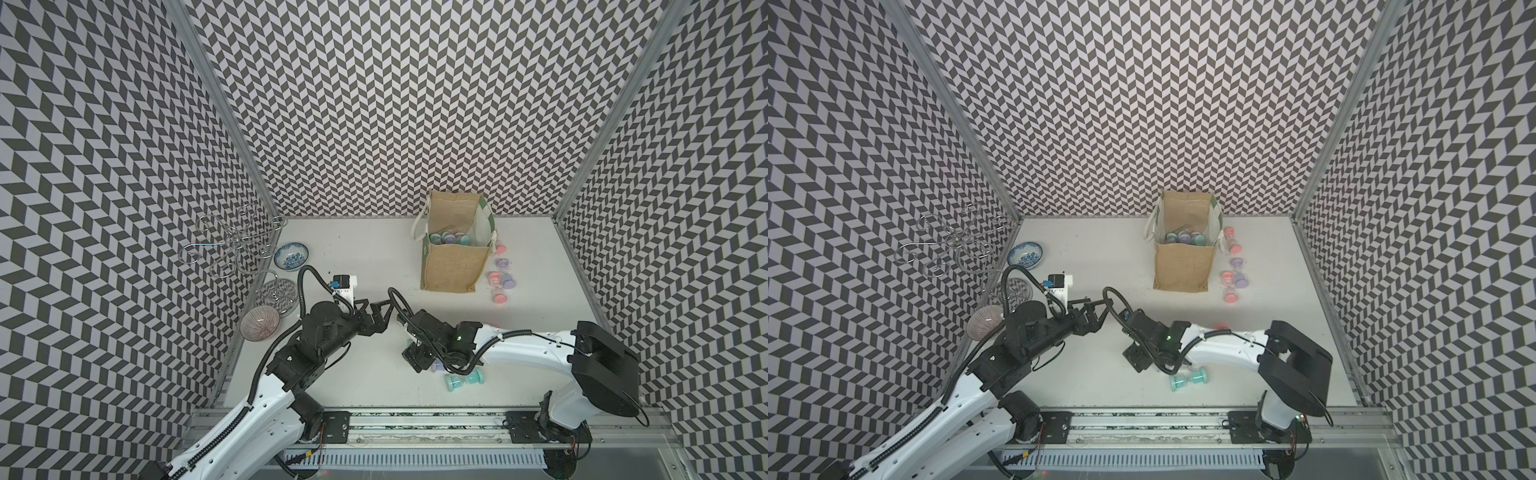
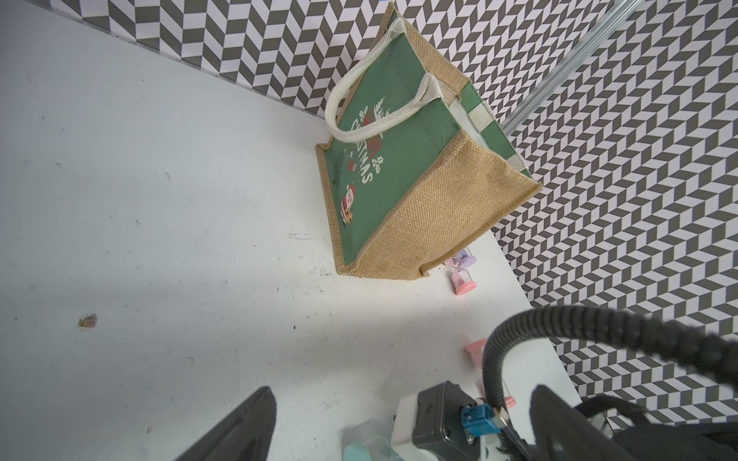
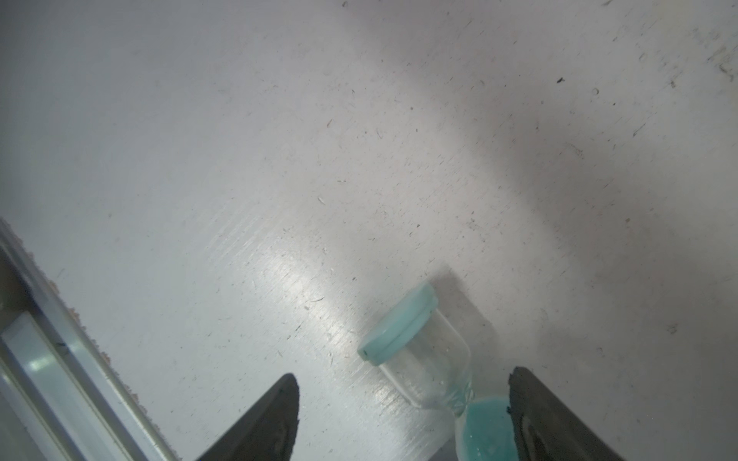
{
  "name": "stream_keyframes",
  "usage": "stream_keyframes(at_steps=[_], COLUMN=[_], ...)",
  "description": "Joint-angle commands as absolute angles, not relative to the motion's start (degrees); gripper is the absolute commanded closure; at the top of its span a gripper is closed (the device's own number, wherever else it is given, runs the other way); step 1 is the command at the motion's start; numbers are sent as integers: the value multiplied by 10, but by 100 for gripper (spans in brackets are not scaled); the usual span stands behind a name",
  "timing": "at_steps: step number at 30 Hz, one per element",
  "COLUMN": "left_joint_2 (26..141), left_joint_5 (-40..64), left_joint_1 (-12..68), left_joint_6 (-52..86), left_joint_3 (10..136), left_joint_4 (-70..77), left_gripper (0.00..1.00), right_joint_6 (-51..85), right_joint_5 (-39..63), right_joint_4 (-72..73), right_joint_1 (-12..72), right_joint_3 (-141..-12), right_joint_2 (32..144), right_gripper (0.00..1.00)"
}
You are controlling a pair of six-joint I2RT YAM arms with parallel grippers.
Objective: Put the hourglass into the canvas bag
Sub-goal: Pick up the hourglass from the center of the board.
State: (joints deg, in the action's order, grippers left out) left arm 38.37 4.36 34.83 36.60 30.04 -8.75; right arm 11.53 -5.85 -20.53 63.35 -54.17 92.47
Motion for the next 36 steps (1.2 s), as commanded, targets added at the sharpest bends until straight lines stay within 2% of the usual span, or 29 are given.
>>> stream_keyframes(at_steps=[1, 16, 36], left_joint_2=[372, 375, 375], left_joint_5=[26, 10, 4], left_joint_1=[346, 345, 344], left_joint_6=[376, 370, 368], left_joint_3=[290, 298, 302], left_joint_4=[-91, -95, -94], left_gripper=[1, 1, 1], right_joint_6=[100, 82, 74], right_joint_5=[-78, -102, -89], right_joint_4=[-175, -163, -140], right_joint_1=[636, 631, 609], right_joint_3=[-547, -566, -576], right_joint_2=[940, 991, 1019], right_gripper=[20, 30, 54])
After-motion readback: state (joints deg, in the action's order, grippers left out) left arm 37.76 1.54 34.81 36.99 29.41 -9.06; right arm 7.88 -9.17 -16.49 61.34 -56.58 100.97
